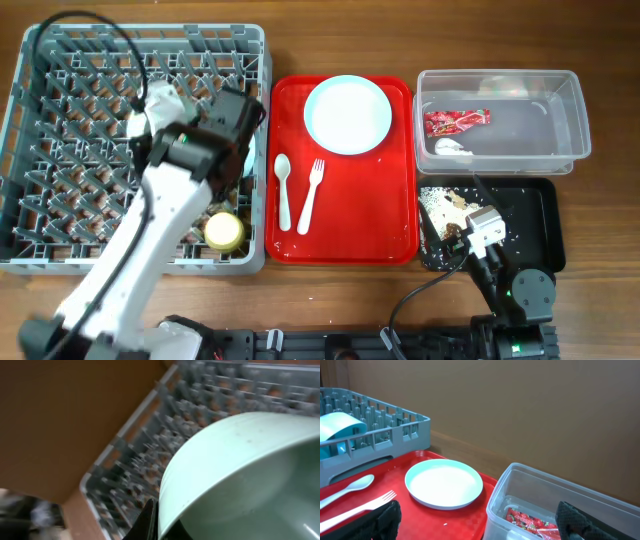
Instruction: Sort waste into correct bins and load items into the dishwasher rack
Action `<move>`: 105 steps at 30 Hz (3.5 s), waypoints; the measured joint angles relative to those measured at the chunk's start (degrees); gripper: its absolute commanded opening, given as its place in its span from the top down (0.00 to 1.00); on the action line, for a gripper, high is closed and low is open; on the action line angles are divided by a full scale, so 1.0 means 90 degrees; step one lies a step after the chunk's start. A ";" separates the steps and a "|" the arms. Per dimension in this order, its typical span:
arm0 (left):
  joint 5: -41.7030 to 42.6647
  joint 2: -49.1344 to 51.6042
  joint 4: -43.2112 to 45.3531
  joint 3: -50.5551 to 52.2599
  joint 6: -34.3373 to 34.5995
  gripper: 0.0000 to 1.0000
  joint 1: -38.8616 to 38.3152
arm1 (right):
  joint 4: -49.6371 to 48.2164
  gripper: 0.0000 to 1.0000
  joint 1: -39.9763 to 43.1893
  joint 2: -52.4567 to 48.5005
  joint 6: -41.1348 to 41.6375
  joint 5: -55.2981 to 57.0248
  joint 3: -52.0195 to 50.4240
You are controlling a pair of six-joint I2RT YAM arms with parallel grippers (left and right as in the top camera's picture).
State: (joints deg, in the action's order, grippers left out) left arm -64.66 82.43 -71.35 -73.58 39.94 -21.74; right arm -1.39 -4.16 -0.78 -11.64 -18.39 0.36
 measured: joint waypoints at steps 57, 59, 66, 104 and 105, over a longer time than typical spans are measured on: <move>0.6914 0.0549 0.1486 -0.1404 -0.1027 0.30 0.5425 | 0.0000 0.00 0.0000 0.0000 0.0000 0.0000 0.0000; 0.7332 0.0974 0.1613 -0.1404 -0.1265 0.35 0.5591 | 0.0000 0.00 0.0000 0.0000 0.0000 0.0000 0.0000; 0.7820 0.2115 0.1950 -0.1404 -0.2103 0.55 0.5578 | 0.0000 0.00 0.0000 0.0000 0.0000 0.0000 0.0000; 0.2732 0.0580 -0.1025 -0.2025 -0.1035 0.96 0.1758 | -0.0002 0.00 0.0000 0.0000 -0.0002 0.0000 0.0000; 0.2368 0.0704 -0.1384 -0.2011 -0.0656 0.96 0.1489 | -0.0002 0.00 0.0000 0.0000 -0.0002 0.0000 0.0000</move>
State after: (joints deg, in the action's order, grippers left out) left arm -43.35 88.77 -83.81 -91.68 34.04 -8.34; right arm -1.41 -4.16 -0.78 -11.66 -18.39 0.36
